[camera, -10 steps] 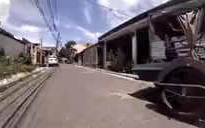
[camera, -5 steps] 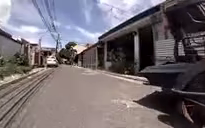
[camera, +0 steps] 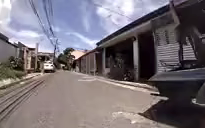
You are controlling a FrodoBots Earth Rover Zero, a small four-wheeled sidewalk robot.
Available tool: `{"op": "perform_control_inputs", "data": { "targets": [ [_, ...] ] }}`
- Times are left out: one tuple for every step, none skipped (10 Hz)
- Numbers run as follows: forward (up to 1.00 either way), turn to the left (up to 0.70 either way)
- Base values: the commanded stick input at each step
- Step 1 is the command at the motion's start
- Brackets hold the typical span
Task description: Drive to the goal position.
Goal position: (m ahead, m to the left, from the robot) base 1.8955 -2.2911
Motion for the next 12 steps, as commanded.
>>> {"op": "perform_control_inputs", "data": {
  "targets": [
    [0.85, 0.0],
    [0.85, 0.0],
    [0.85, 0.0],
    [0.85, 0.0],
    [0.85, 0.0],
    [0.85, 0.0],
    [0.85, 0.0],
    [0.85, 0.0],
    [0.85, 0.0],
    [0.85, 0.0],
    [0.85, 0.0],
    [0.85, 0.0]
  ]
}}
